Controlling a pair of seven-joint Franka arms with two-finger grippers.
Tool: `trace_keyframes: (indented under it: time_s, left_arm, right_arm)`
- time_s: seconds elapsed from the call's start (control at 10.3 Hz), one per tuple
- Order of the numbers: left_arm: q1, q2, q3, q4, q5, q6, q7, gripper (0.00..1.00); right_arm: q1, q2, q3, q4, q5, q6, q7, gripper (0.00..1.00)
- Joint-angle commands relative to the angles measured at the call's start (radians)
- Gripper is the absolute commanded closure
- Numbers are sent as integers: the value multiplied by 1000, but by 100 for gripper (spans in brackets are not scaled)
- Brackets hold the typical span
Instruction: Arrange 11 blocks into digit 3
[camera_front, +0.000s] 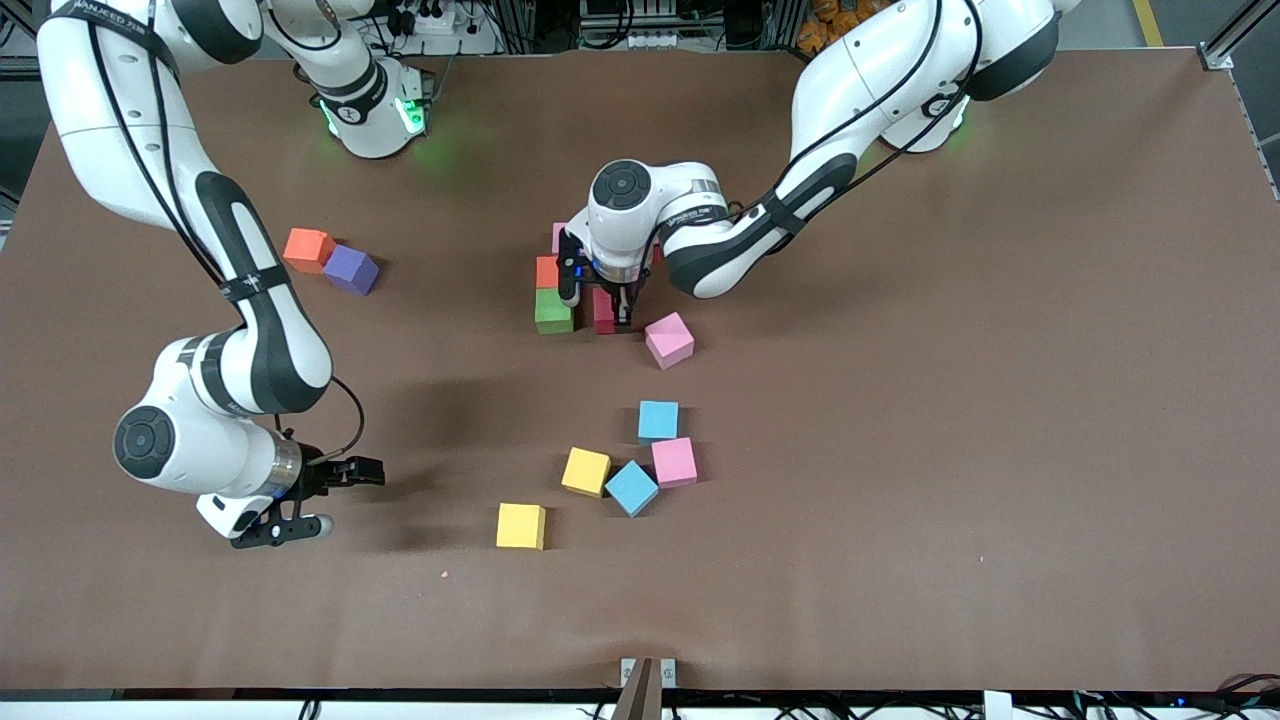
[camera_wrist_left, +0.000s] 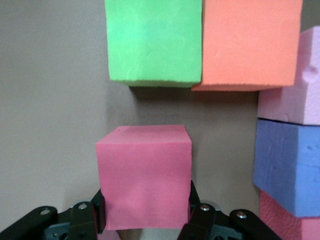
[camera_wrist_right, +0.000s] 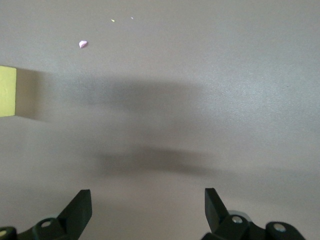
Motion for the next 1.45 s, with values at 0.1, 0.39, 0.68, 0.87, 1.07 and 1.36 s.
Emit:
trace_keyframes:
  time_s: [0.1,0.39,0.68,0.87,1.07,1.36]
  left_arm:
    - [-32,14,23,34,-26,2,-6,73]
    - [-43,15,23,50,-26,2,-27,73]
    - [-54,20,29,61,-25,2,-26,73]
    - [-69,34,38,84,-25,2,-27,73]
    - [-103,35,70,106,-26,4,-26,73]
    - [-106,44,74,121,-25,2,-24,72]
  right_arm:
    - [-3,-1,6,-5,3,0,-13,0]
    - [-3,-1,6,-5,3,0,-13,0]
    - [-2,-1,6,-6,3,0,-13,0]
    - [-2,-1,6,-6,3,0,-13,0]
    - [0,-1,6,-6,3,0,-13,0]
    - [0,-1,6,-6,3,0,-13,0]
